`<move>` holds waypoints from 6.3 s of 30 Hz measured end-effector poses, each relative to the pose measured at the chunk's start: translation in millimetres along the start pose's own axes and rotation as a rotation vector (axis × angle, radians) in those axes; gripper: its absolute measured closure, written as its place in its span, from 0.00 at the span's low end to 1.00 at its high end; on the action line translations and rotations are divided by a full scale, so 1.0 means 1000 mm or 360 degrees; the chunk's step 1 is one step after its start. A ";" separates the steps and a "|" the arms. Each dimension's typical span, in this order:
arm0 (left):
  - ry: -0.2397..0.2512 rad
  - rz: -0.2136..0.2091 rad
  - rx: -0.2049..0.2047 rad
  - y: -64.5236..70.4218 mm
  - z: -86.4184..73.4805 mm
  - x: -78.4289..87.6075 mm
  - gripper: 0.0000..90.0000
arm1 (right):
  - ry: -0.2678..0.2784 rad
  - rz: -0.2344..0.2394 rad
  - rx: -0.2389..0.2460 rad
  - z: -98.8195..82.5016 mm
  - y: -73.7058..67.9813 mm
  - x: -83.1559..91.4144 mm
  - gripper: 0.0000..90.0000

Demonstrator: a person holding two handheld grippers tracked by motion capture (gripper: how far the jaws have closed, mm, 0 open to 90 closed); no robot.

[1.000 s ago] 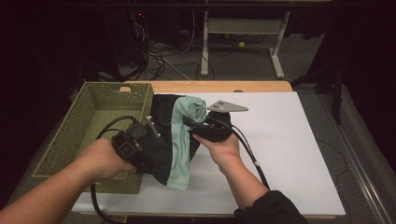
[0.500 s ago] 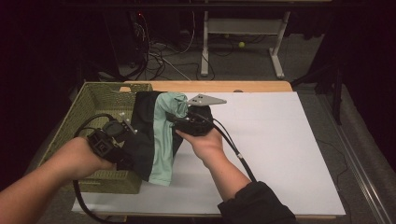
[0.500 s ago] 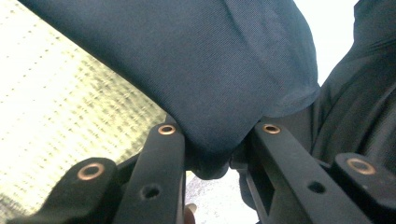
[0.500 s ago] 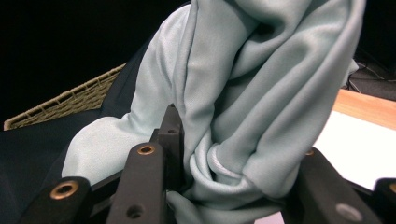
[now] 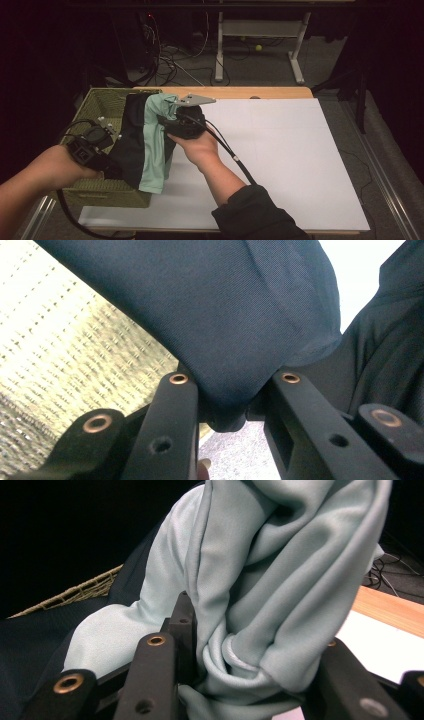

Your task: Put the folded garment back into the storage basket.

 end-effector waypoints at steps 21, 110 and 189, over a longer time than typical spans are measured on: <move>0.0049 0.0100 0.0100 -0.045 -0.041 0.003 0.85 | -0.0044 0.0004 0.0066 0.013 -0.027 -0.052 0.70; 0.0075 0.0140 0.0456 -0.065 0.002 -0.081 0.19 | -0.0194 -0.0140 0.0131 -0.050 0.016 0.011 0.00; -0.0128 0.0189 0.0324 0.029 0.072 -0.040 0.05 | 0.0158 -0.0441 -0.0021 -0.188 0.084 0.257 0.00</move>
Point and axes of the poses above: each handheld gripper's, and its own axes: x roughly backward along the jaws, z roughly out of its top, y roughly to its right, the point moved 9 cm from there along -x, roughly forward along the jaws, and after that the axes turned 10 degrees about z, right-handed, at the moved point
